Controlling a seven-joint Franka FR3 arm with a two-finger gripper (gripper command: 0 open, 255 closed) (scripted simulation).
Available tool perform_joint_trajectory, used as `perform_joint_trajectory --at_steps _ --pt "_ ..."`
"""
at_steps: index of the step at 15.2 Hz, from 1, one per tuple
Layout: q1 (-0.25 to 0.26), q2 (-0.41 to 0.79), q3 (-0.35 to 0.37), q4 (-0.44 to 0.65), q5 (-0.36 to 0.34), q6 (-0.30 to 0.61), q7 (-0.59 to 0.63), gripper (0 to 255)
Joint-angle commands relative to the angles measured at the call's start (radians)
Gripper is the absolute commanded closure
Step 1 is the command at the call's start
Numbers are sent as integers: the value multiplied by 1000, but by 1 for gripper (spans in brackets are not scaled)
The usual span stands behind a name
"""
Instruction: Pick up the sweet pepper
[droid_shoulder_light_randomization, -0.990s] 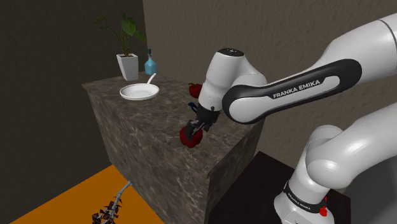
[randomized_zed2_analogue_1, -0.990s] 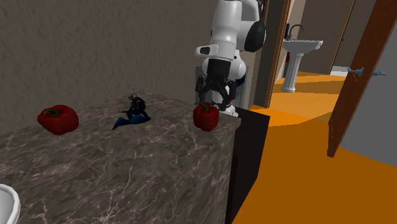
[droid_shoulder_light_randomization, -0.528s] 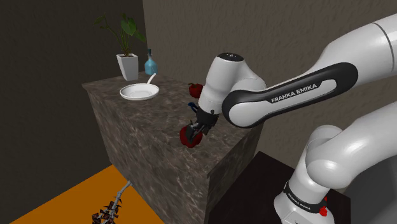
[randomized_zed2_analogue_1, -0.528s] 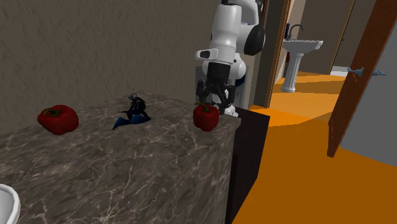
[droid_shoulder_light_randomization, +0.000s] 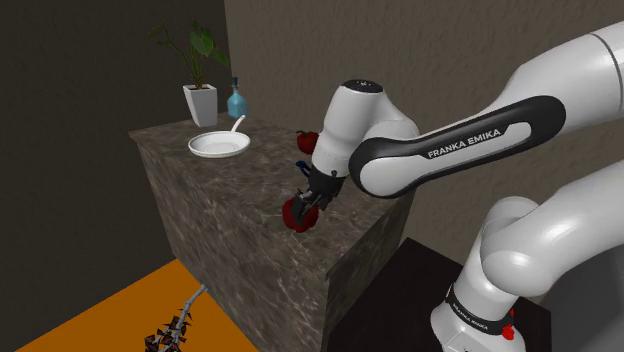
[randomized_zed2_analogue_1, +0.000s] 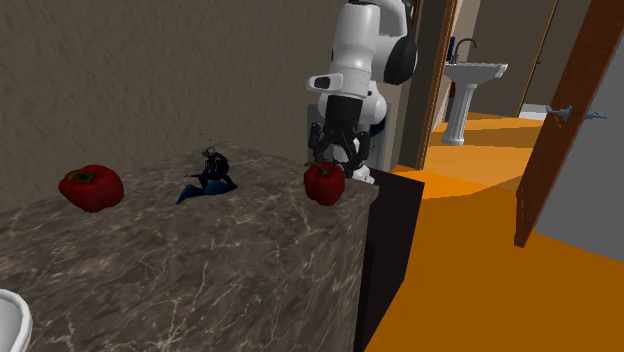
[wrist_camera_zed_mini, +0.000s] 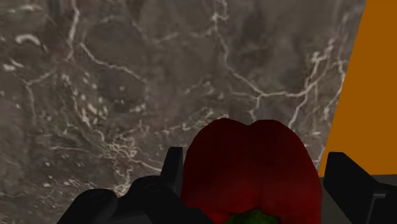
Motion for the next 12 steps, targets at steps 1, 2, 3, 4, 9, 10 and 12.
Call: perform_joint_trajectory --at_steps 1,2,3,4,9,10,12 --pt "1 -13 -6 14 0 -28 -3 255" --pt "2 -19 -10 24 -1 -43 -5 255" --pt "2 -25 -13 33 -1 -59 -6 255" --pt "2 -31 -16 43 -2 -74 -8 255" --pt "1 -54 -30 95 -6 -150 -13 255" --pt "1 -58 -33 106 -7 -164 -14 255" --pt "0 -65 -38 128 -10 -193 -16 255"
